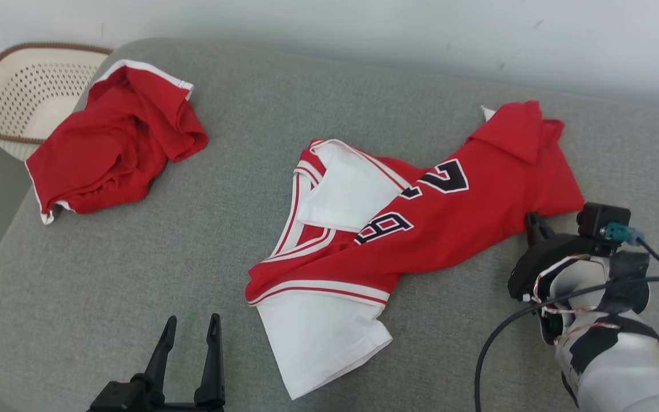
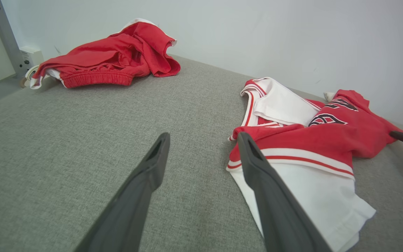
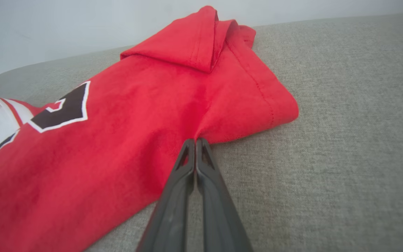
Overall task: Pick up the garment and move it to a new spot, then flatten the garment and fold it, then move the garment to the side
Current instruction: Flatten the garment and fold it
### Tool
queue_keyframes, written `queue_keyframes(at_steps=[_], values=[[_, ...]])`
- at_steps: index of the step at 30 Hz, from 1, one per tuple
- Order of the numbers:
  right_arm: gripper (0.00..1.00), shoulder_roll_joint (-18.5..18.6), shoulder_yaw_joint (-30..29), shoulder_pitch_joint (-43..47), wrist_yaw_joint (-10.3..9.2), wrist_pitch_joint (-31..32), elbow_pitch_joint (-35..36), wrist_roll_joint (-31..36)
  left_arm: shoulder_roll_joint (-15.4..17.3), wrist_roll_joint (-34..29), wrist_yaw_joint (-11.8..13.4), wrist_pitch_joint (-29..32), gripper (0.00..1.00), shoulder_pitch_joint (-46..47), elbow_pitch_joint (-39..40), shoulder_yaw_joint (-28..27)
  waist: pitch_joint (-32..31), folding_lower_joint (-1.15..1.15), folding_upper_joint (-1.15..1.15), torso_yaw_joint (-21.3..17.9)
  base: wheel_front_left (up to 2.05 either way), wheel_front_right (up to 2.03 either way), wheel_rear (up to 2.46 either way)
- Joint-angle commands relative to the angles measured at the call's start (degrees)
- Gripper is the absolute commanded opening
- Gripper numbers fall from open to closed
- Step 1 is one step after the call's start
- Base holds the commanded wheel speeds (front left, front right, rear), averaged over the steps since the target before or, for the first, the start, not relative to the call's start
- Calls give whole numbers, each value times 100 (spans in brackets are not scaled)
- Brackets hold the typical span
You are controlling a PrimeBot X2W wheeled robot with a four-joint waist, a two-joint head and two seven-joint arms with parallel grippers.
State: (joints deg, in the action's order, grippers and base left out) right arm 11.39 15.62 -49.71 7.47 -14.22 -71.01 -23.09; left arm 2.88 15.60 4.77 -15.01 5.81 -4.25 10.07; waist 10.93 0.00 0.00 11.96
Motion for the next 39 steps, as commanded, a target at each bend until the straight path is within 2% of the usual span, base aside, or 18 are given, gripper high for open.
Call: queue_keyframes(at_steps=[1,8,15,18,22,23,24,25,28,31,35,39], values=[[0,-5,99,192,5,-56,119,61,2,0,-4,-22,100,-118,-35,-8,-221,0,0,-112,0,0,0],[0,4,528,921,4,-60,1033,-73,1,35,16,-22,100,-336,-48,-49,-545,0,0,-365,0,0,0],[0,323,489,1874,4,453,2569,-173,4,1,20,-22,100,-554,-27,-127,-699,0,0,-578,0,0,0],[0,415,219,2462,5,881,3517,-44,3,-15,3,-22,100,-621,-31,-165,-729,0,0,-638,0,0,0],[0,363,-330,3410,5,1738,5158,254,2,-10,3,-22,100,-603,-18,-212,-724,0,0,-692,0,0,0],[0,363,-330,3410,5,1738,5158,254,2,-10,3,-22,100,-603,-18,-212,-724,0,0,-692,0,0,0],[0,241,-597,3904,5,2246,6053,431,2,15,7,-22,100,-598,-17,-219,-705,0,0,-712,0,0,0],[0,241,-597,3904,5,2246,6053,431,2,15,7,-22,100,-598,-17,-219,-705,0,0,-712,0,0,0],[0,23,-894,4569,5,3007,7338,672,2,51,16,-22,100,-544,-24,-187,-664,0,0,-716,0,0,0],[0,-175,-1055,5039,5,3637,8324,862,2,71,19,-22,100,-478,-27,-158,-620,0,0,-710,0,0,0],[0,-227,-1181,5299,5,4074,8932,1038,2,125,52,-22,100,-457,-28,-109,-575,0,0,-668,0,0,0],[0,-297,-1237,5255,5,4055,8987,1042,3,145,61,-22,100,-425,-46,-73,-562,0,0,-597,0,0,0]])
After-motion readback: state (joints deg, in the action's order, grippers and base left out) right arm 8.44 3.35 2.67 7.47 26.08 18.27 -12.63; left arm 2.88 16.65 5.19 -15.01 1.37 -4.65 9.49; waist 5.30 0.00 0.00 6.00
